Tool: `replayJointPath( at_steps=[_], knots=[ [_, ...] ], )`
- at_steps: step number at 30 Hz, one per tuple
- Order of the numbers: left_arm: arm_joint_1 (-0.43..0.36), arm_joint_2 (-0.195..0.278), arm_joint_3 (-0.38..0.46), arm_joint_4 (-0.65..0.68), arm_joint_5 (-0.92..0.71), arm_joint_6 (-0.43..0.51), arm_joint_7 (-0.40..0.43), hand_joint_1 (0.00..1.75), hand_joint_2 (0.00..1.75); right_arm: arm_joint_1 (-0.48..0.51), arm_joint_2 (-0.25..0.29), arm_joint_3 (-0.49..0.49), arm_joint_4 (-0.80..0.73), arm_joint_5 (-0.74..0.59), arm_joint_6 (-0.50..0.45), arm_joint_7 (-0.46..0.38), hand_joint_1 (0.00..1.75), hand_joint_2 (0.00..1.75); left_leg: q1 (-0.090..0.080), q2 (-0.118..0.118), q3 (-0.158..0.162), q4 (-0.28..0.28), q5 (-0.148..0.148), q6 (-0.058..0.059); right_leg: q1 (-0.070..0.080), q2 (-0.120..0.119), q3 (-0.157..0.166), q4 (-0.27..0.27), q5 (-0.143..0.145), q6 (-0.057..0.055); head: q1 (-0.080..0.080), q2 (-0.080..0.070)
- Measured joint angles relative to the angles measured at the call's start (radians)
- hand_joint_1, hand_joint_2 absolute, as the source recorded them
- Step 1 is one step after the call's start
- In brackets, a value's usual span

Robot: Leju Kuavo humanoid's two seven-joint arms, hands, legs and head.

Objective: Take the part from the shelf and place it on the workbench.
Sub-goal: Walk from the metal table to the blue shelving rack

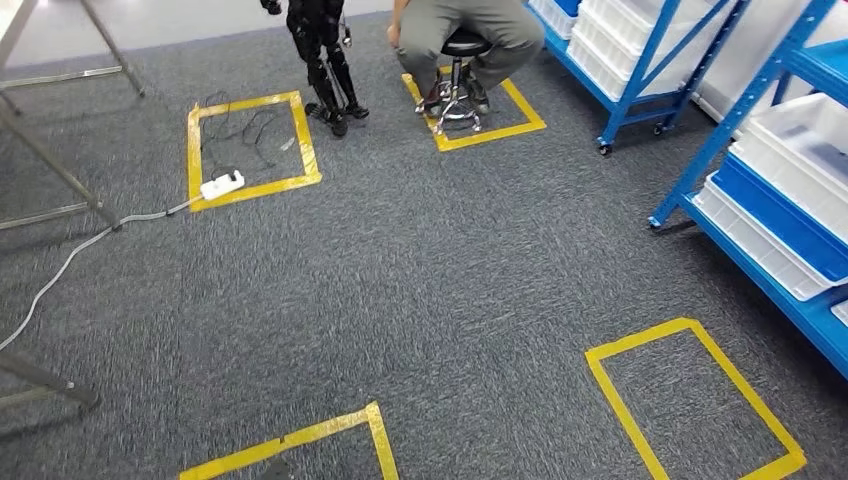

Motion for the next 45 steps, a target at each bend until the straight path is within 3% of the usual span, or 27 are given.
replayJointPath(
  at_steps=[2,3,6,8,9,11,13,15,17,18,20,22,24,25,27,28,29,31,33,34,36,38,39,40,41,42,45],
  knots=[
    [-0.003,-0.002,0.0,0.0,0.001,0.001,0.001,0.0,0.0,0.0,-0.003,0.0,0.0,0.003,0.004,-0.001,0.0,1.75,0.0,0.02,0.007,-0.001,-0.006,-0.013,0.003,0.019,-0.004,-0.002,0.007,-0.02,-0.001,0.0],
    [-0.006,-0.004,0.0,0.0,0.002,0.001,0.0,0.0,0.0,0.001,-0.004,0.0,0.0,0.005,0.006,-0.001,0.0,1.75,0.003,0.009,0.008,0.007,-0.014,-0.02,-0.003,0.032,-0.002,-0.004,0.009,-0.028,-0.002,0.0],
    [-0.007,-0.004,0.0,0.0,0.004,0.001,-0.002,0.0,0.0,-0.001,-0.007,0.0,0.0,0.009,0.008,-0.001,0.0,1.75,0.01,-0.09,-0.036,0.134,-0.099,-0.032,-0.017,0.07,0.008,-0.008,0.019,-0.055,-0.006,0.0],
    [-0.003,-0.005,0.0,0.001,0.004,0.0,-0.002,0.0,0.0,-0.003,-0.008,0.0,0.0,0.011,0.008,-0.001,0.0,1.75,0.011,-0.119,-0.091,0.259,-0.155,-0.032,-0.012,0.1,0.008,-0.007,0.02,-0.061,-0.005,0.0],
    [-0.002,-0.005,0.0,0.001,0.004,0.0,-0.002,0.0,0.0,-0.003,-0.008,0.0,0.0,0.011,0.009,-0.001,0.0,1.75,0.012,-0.122,-0.106,0.287,-0.157,-0.032,-0.011,0.117,0.009,-0.006,0.02,-0.061,-0.005,0.0],
    [-0.002,-0.005,0.0,0.001,0.004,0.0,-0.002,0.0,0.0,-0.002,-0.008,0.0,0.0,0.011,0.009,-0.001,0.0,1.75,0.017,-0.127,-0.082,0.223,-0.098,-0.032,-0.01,0.151,0.011,-0.002,0.02,-0.06,-0.005,0.0],
    [-0.002,-0.004,0.0,0.002,0.004,0.0,-0.002,0.0,0.0,-0.003,-0.008,0.0,0.0,0.011,0.009,-0.001,0.0,1.75,0.026,-0.167,-0.025,0.087,-0.03,-0.032,-0.009,0.182,0.008,0.005,0.018,-0.057,-0.005,0.0],
    [-0.003,-0.004,0.0,0.002,0.004,0.0,-0.002,0.0,0.0,-0.004,-0.008,0.0,0.0,0.011,0.009,-0.001,0.0,1.75,0.028,-0.203,-0.002,0.023,-0.013,-0.028,-0.007,0.205,-0.006,0.009,0.02,-0.046,-0.005,0.0],
    [-0.006,-0.004,0.0,0.003,0.004,0.0,-0.003,0.0,0.0,-0.001,-0.009,0.0,0.0,0.011,0.009,-0.001,0.0,1.75,0.022,-0.191,-0.004,0.015,-0.01,-0.017,-0.009,0.225,-0.021,0.004,0.028,-0.03,-0.005,0.0],
    [-0.007,-0.005,0.0,0.002,0.004,0.0,-0.003,0.0,0.0,0.001,-0.009,0.0,0.0,0.011,0.009,-0.001,0.0,1.75,0.022,-0.18,-0.002,0.006,-0.004,-0.009,-0.009,0.216,-0.027,0.006,0.029,-0.025,-0.005,0.0],
    [-0.008,-0.007,0.0,0.002,0.005,0.0,-0.004,0.0,0.0,0.002,-0.01,0.0,0.0,0.011,0.009,-0.001,0.0,1.75,0.023,-0.153,0.003,-0.014,0.009,0.007,-0.005,0.161,-0.057,0.051,0.005,-0.022,-0.002,0.0],
    [-0.007,-0.008,0.0,0.002,0.006,0.0,-0.004,0.0,0.0,-0.002,-0.01,0.0,0.0,0.012,0.009,-0.002,0.0,1.75,0.021,-0.122,0.003,-0.021,0.013,0.014,-0.007,0.106,-0.122,0.175,-0.054,-0.026,0.0,0.0],
    [-0.006,-0.008,0.0,0.003,0.006,0.0,-0.004,0.0,0.0,-0.002,-0.01,0.0,0.0,0.013,0.009,-0.003,0.0,1.75,0.018,-0.089,0.001,-0.021,0.013,0.014,-0.012,0.096,-0.173,0.278,-0.09,-0.019,-0.001,0.0],
    [-0.006,-0.008,0.0,0.003,0.006,0.0,-0.004,0.0,0.0,-0.001,-0.011,0.0,0.0,0.014,0.009,-0.003,0.0,1.75,0.018,-0.075,0.0,-0.021,0.013,0.014,-0.014,0.093,-0.172,0.28,-0.086,-0.01,-0.001,0.0],
    [-0.006,-0.008,0.0,0.003,0.006,0.0,-0.004,0.0,0.0,0.002,-0.013,0.0,0.0,0.014,0.009,-0.003,0.0,1.75,0.019,-0.048,0.001,-0.02,0.012,0.009,-0.017,0.07,-0.101,0.159,-0.041,0.01,0.0,0.0],
    [-0.007,-0.008,0.0,0.002,0.006,0.0,-0.004,0.0,0.0,0.001,-0.013,0.0,0.0,0.015,0.009,-0.003,0.0,1.75,0.017,-0.038,0.002,-0.02,0.011,0.005,-0.018,0.045,-0.061,0.087,-0.02,0.014,0.0,0.0],
    [-0.006,-0.008,0.0,0.002,0.006,0.0,-0.004,0.0,0.0,-0.001,-0.014,0.0,0.0,0.016,0.009,-0.003,0.0,1.75,0.015,-0.029,0.004,-0.019,0.009,-0.001,-0.014,0.02,-0.027,0.029,0.0,0.014,0.0,0.0],
    [-0.007,-0.008,0.0,0.002,0.004,0.0,-0.003,0.0,0.0,-0.005,-0.013,0.0,0.0,0.017,0.009,-0.003,0.0,1.75,0.01,-0.01,0.01,-0.018,0.005,-0.014,-0.006,-0.001,-0.008,-0.007,0.019,0.0,-0.002,0.0],
    [-0.009,-0.008,0.0,0.002,0.003,0.0,-0.003,0.0,0.0,-0.005,-0.013,0.0,0.0,0.018,0.009,-0.001,0.0,1.75,0.01,0.011,0.02,-0.02,0.002,-0.026,-0.003,0.018,-0.013,-0.007,0.026,-0.016,-0.003,0.0],
    [-0.011,-0.008,0.0,0.002,0.003,0.0,-0.003,0.0,0.0,-0.004,-0.012,0.0,0.0,0.02,0.01,0.0,0.0,1.75,0.014,0.002,0.022,-0.015,-0.005,-0.033,-0.008,0.032,-0.012,-0.009,0.029,-0.025,-0.004,0.0],
    [-0.014,-0.009,0.0,0.002,0.002,0.0,-0.003,0.0,0.0,-0.003,-0.012,0.0,0.0,0.023,0.012,0.002,0.0,1.75,0.021,-0.045,0.008,0.032,-0.043,-0.045,-0.019,0.057,-0.007,-0.013,0.035,-0.044,-0.007,0.0],
    [-0.011,-0.008,0.0,0.003,0.001,0.0,-0.003,0.0,0.0,-0.004,-0.012,0.0,0.0,0.027,0.013,0.002,0.0,1.75,0.025,-0.101,-0.045,0.155,-0.111,-0.047,-0.018,0.081,-0.006,-0.013,0.039,-0.058,-0.01,0.0],
    [-0.008,-0.007,0.0,0.003,0.002,0.0,-0.002,0.0,0.0,-0.005,-0.013,0.0,0.0,0.028,0.014,0.003,0.0,1.75,0.025,-0.115,-0.078,0.226,-0.141,-0.047,-0.013,0.097,-0.007,-0.013,0.04,-0.062,-0.011,0.0],
    [-0.006,-0.007,0.0,0.003,0.002,0.0,-0.002,0.0,0.0,-0.005,-0.013,0.0,0.0,0.029,0.014,0.003,0.0,1.75,0.025,-0.119,-0.1,0.268,-0.15,-0.046,-0.009,0.113,-0.008,-0.012,0.041,-0.063,-0.011,0.0],
    [-0.004,-0.007,0.0,0.003,0.002,0.0,-0.002,0.0,0.0,-0.005,-0.013,0.0,0.0,0.031,0.014,0.003,0.0,1.75,0.025,-0.122,-0.111,0.283,-0.143,-0.044,-0.005,0.131,-0.008,-0.01,0.041,-0.064,-0.01,0.0],
    [-0.004,-0.007,0.0,0.003,0.002,0.0,-0.002,0.0,0.0,-0.004,-0.013,0.0,0.0,0.031,0.014,0.003,0.0,1.75,0.025,-0.124,-0.096,0.245,-0.113,-0.04,-0.002,0.145,-0.008,-0.008,0.041,-0.064,-0.01,0.0],
    [-0.005,-0.004,0.0,0.003,0.002,0.0,-0.002,0.0,0.0,-0.004,-0.01,0.0,0.0,0.032,0.014,0.004,0.0,1.75,0.023,-0.171,-0.011,0.054,-0.021,-0.018,0.004,0.184,-0.009,-0.004,0.043,-0.062,-0.009,0.0]
  ],
)
